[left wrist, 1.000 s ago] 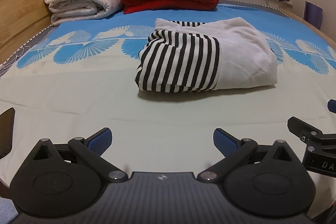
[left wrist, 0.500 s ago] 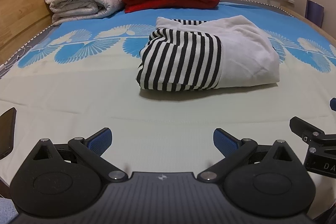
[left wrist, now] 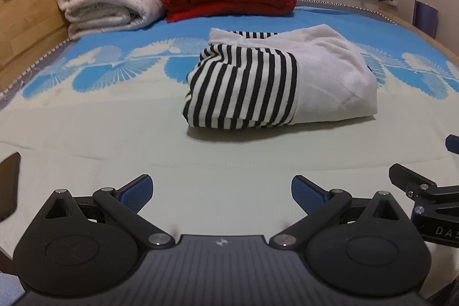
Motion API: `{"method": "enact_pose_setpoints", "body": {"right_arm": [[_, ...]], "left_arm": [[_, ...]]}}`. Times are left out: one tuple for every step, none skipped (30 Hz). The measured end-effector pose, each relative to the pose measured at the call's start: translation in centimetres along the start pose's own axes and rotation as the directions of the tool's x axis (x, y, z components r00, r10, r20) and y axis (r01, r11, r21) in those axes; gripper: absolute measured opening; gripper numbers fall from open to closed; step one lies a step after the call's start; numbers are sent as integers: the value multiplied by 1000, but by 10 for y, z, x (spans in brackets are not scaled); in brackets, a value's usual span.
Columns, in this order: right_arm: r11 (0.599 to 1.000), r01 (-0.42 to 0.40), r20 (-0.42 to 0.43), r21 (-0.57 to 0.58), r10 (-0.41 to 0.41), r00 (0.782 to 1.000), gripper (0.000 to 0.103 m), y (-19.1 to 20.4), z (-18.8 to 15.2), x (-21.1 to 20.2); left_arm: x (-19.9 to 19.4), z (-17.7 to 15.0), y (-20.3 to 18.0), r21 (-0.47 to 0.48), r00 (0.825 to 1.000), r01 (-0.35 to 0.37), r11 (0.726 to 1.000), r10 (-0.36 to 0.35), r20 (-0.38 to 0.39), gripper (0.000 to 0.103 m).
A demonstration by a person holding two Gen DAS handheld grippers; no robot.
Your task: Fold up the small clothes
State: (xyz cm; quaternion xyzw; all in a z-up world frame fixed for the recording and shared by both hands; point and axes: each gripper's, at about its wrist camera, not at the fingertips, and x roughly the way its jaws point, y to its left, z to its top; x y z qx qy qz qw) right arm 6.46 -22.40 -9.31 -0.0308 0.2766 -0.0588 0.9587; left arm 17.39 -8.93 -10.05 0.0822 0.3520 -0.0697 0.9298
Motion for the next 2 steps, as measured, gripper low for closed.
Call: {"method": "enact_pose_setpoints", "body": {"right_arm": [[1000, -1, 0, 0, 1, 1000, 102, 0, 0, 0], [1000, -1, 0, 2, 1, 1000, 102, 1, 0, 0]], "left_arm": [[0, 0, 0, -1, 1000, 2, 1000, -2, -1, 103], [0, 0, -1, 0, 1000, 7, 1000, -7, -3, 103]]}}
